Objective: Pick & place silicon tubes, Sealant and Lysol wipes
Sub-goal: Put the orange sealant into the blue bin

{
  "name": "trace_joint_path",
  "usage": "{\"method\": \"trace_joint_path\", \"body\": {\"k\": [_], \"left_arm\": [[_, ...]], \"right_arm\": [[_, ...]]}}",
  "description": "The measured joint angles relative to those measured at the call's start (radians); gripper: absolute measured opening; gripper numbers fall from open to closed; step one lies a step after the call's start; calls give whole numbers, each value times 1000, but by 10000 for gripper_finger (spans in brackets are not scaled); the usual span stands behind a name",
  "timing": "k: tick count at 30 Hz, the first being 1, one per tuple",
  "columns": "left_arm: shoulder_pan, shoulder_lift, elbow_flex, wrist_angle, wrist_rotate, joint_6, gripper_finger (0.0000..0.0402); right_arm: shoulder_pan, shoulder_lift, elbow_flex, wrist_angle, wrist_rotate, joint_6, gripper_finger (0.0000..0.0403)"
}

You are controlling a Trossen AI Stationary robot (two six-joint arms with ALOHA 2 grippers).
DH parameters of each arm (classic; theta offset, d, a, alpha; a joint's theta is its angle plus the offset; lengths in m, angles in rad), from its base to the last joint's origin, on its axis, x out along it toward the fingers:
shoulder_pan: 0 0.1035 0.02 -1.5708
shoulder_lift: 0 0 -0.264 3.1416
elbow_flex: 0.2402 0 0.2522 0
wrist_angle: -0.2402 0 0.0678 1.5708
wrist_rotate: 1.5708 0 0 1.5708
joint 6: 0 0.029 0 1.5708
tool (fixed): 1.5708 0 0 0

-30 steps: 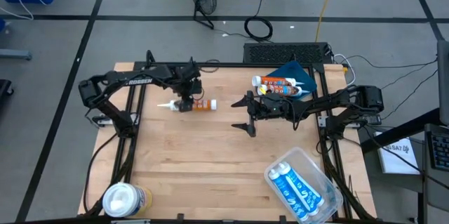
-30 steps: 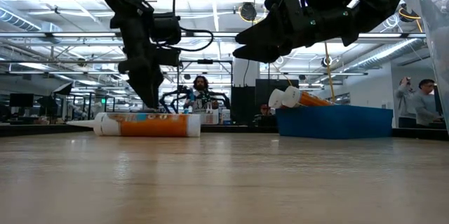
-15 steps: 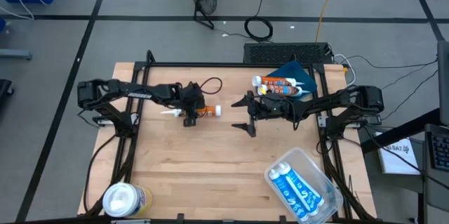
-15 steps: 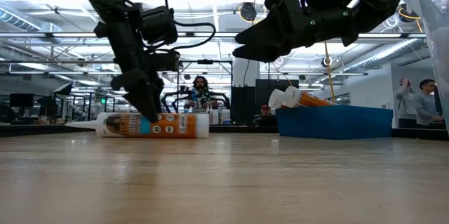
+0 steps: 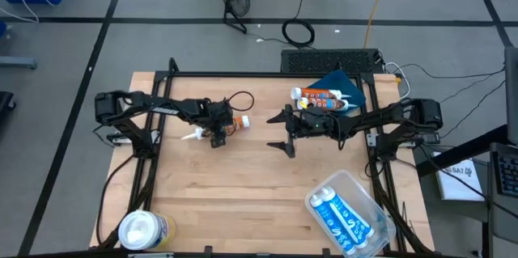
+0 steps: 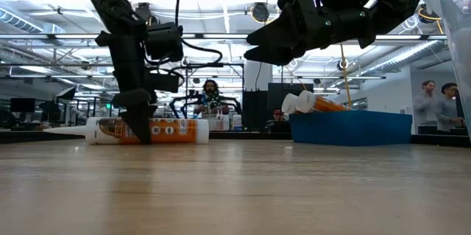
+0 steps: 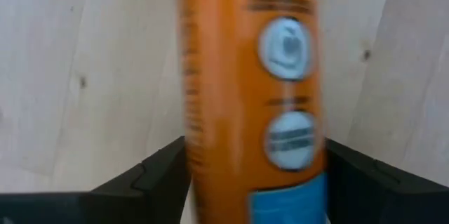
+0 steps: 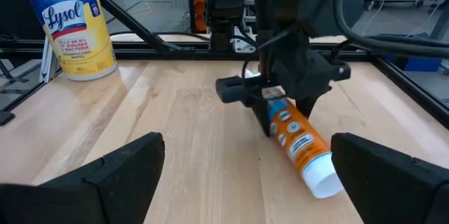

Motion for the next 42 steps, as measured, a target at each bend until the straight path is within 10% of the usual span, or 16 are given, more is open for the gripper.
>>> {"method": "trace_joint_path", "body": {"k": [20,42], "left_arm": [[-79,-64,-4,55,-202,143,206],[-282,65,448,-436,-402,94,206]], "right_arm": [[0,0,0,0,17,25,381],[20,73,218,-255,160,-170,381]]}}
